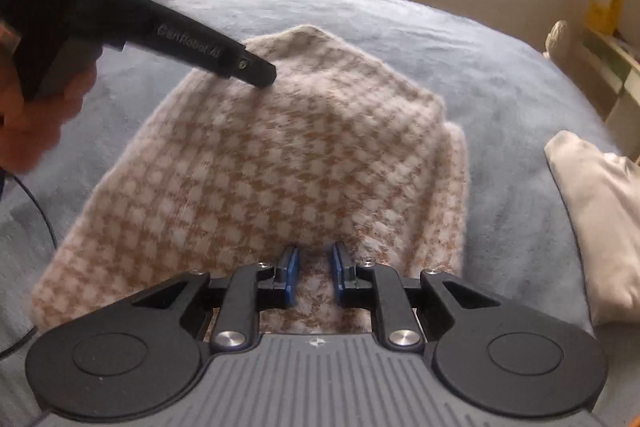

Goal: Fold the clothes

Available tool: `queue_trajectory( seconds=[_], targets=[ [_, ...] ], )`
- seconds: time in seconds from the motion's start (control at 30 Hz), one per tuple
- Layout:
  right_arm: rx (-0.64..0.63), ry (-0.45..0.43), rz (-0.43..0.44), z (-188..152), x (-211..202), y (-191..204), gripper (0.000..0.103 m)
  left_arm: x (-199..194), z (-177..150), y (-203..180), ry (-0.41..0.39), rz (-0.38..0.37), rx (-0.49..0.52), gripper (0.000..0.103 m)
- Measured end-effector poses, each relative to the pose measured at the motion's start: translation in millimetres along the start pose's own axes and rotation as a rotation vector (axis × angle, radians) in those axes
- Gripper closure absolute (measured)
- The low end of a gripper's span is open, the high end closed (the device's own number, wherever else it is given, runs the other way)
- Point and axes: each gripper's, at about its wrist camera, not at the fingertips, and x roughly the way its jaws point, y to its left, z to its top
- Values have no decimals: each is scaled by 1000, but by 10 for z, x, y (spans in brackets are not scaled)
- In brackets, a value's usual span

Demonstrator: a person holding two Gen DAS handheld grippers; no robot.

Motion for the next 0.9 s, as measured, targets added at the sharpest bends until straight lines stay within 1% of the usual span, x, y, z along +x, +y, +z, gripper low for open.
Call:
queue_trajectory(
  seconds=[0.1,0.23,0.57,0.63,0.77,0.87,0.9],
  targets=[
    [-28,-15,-3,-30,37,28,86,-36,-2,-9,6,15,10,70],
    [21,-23,24,-54,35,-53,86,-85,-3,19,26,32,1,67],
    [17,-32,20,-99,-61,-24,85,-175,-32,53,78,78,-11,60],
    [19,-35,18,-106,-68,-23,85,-198,-40,54,84,93,-6,56],
    [26,-38,19,-125,-107,-13,85,-229,-54,61,98,119,-1,51],
    [63,-36,37,-114,-125,-60,84,-273,-64,145,95,106,-24,45],
    [84,-34,48,-105,-136,-89,84,-291,-69,186,90,95,-36,39]
  ],
)
